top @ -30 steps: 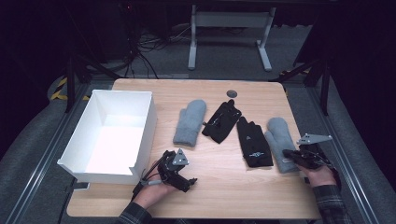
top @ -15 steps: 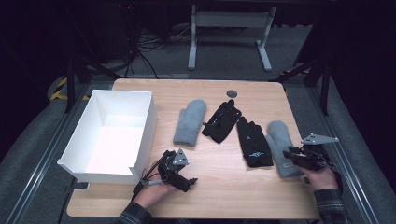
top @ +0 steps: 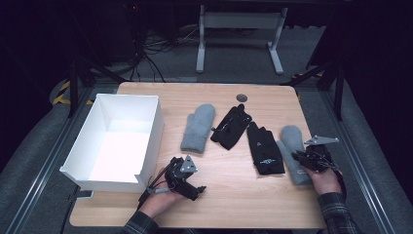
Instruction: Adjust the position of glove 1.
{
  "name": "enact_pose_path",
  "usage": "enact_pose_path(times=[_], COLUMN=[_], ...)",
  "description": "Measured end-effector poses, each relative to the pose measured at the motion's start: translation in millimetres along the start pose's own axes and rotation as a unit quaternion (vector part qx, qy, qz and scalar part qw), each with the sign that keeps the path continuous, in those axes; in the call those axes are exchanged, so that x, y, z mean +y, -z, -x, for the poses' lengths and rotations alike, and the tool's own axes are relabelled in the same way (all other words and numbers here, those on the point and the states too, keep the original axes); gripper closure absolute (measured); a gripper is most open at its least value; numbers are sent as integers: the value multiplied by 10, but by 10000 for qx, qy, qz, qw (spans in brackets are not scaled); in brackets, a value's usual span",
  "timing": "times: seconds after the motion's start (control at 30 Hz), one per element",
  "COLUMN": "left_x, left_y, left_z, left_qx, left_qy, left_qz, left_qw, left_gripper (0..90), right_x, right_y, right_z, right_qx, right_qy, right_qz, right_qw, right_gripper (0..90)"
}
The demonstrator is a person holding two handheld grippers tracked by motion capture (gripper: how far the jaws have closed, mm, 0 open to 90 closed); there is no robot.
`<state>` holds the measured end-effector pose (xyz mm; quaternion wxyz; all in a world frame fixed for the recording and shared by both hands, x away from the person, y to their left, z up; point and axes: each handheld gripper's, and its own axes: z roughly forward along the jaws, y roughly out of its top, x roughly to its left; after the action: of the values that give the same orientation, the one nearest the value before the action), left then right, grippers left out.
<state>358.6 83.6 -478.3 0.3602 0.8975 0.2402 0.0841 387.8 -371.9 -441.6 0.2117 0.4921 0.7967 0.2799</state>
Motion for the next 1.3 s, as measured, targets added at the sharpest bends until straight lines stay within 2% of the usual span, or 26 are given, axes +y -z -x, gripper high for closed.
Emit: enact_pose_path(times=[0.27,0.43,0.57,0.67,0.97,1.3], left_x=[3,4,4,4,5,6], left_y=[-2,-2,-3,-3,-5,-6], left_z=[-2,-2,-2,-2,-3,-2], left_qx=[7,8,6,6,0,1], left_qy=[-7,-11,-7,-8,-10,-7], left_qz=[-4,-4,-5,-6,-1,3], left_qw=[10000,10000,10000,10000,10000,10000], left_gripper=[0,0,0,0,0,0], right_x=[34,69,143,196,352,454], right_y=[199,272,395,474,615,572], right_z=[104,109,66,4,-289,-586], right_qx=[175,211,312,399,906,1441], right_qy=[-22,10,87,176,523,870], right_qz=[301,406,575,668,845,898], right_qw=[9994,9990,9978,9968,9909,9816], right_gripper=[860,861,862,864,864,864])
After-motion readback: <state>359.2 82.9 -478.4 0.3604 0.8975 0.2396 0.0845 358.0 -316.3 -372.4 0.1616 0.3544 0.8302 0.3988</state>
